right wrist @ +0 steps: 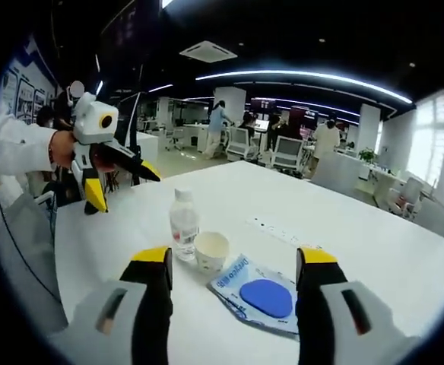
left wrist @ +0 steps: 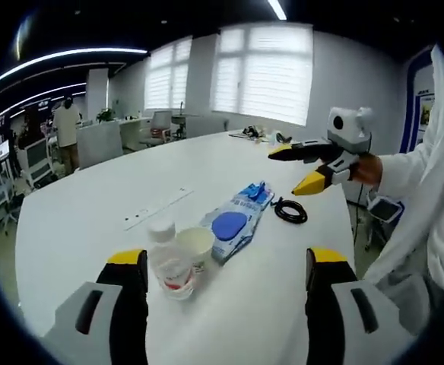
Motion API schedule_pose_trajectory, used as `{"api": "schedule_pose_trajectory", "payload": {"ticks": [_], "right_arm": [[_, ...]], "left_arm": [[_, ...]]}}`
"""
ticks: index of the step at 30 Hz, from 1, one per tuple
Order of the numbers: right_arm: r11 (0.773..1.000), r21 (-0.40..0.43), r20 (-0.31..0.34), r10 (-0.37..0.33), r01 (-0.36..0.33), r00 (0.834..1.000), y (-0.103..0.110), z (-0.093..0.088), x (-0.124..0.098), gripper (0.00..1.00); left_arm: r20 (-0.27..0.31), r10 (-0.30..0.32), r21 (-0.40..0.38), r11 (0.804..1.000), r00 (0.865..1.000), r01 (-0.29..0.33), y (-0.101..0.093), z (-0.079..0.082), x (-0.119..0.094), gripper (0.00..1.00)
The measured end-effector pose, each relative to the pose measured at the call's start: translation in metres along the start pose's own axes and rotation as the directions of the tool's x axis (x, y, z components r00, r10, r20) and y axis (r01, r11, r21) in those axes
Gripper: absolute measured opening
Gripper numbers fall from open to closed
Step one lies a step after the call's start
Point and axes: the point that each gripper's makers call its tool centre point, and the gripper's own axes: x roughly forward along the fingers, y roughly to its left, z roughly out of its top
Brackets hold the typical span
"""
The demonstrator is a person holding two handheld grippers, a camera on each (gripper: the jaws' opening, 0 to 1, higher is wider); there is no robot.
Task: Arrange the tabletop items into an orderly group along one side of the table until the central work area is clear of visible clutter.
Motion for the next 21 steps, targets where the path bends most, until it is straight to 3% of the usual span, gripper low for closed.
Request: {"api": "schedule_pose_trajectory", "payload": {"ticks": [12, 21], "right_arm": [[0.997, 0.057, -0.042, -0.051, 0.054, 0.998, -0.023, -0.034, -0.053, 0.66], [0.992, 0.092, -0.089, -0.076, 0.084, 0.993, -0.037, -0.066, -0.087, 0.7]], "left_arm": [[-0.001, -0.001, -0.011, 1.0, 1.0, 0.001, -0.031, -0.005, -0.004, 0.88], [-0.005, 0.014, -0.036, 0.999, 1.0, -0.014, -0.05, -0.017, -0.006, 0.89]]}}
